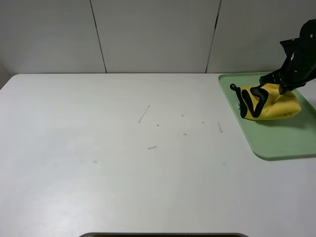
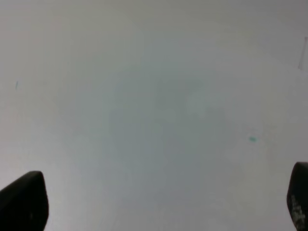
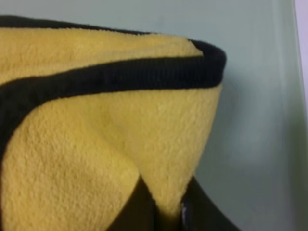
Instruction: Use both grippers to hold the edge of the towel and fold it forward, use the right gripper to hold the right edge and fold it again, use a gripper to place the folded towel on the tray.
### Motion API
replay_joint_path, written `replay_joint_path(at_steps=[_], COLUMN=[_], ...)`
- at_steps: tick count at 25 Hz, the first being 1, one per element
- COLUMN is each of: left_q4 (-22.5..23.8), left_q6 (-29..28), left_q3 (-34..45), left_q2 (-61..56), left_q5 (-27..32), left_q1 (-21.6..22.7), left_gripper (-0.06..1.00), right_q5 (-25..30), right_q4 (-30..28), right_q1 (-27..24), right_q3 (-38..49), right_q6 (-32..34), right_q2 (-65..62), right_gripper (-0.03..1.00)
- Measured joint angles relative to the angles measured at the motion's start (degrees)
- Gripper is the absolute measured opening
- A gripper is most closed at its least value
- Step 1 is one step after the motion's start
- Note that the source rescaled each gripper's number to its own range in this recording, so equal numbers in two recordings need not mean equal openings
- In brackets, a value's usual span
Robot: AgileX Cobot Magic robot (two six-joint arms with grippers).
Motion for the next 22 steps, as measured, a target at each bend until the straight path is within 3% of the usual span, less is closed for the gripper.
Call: replay_joint_path(at_steps=[1,2,4,6,10,22], left_q4=[0.0,0.0,0.0,0.0,0.0,0.0], left_q6=[0.0,0.0,0.0,0.0,0.0,0.0], left_q3=[0.0,0.0,0.0,0.0,0.0,0.0], left_q2=[0.0,0.0,0.0,0.0,0.0,0.0], left_q5=[0.0,0.0,0.0,0.0,0.0,0.0], left_q1=[0.0,0.0,0.0,0.0,0.0,0.0], left_gripper=[1.0,1.0,1.0,1.0,1.0,1.0], right_q5=[0.4,1.1,1.7,2.1,2.3,5.2], right_q4=[0.0,-0.1,-0.5,-0.7,-0.7,3.5], right_q1=[0.0,0.0,0.0,0.0,0.0,0.1], right_q3=[0.0,0.0,0.0,0.0,0.0,0.0], right_q6=[0.0,0.0,-0.1,-0.1,-0.1,0.1], right_q2=[0.0,0.0,0.2,0.4,0.4,-5.0], right_gripper=[0.27,0.5,0.82,0.93,0.99,1.0])
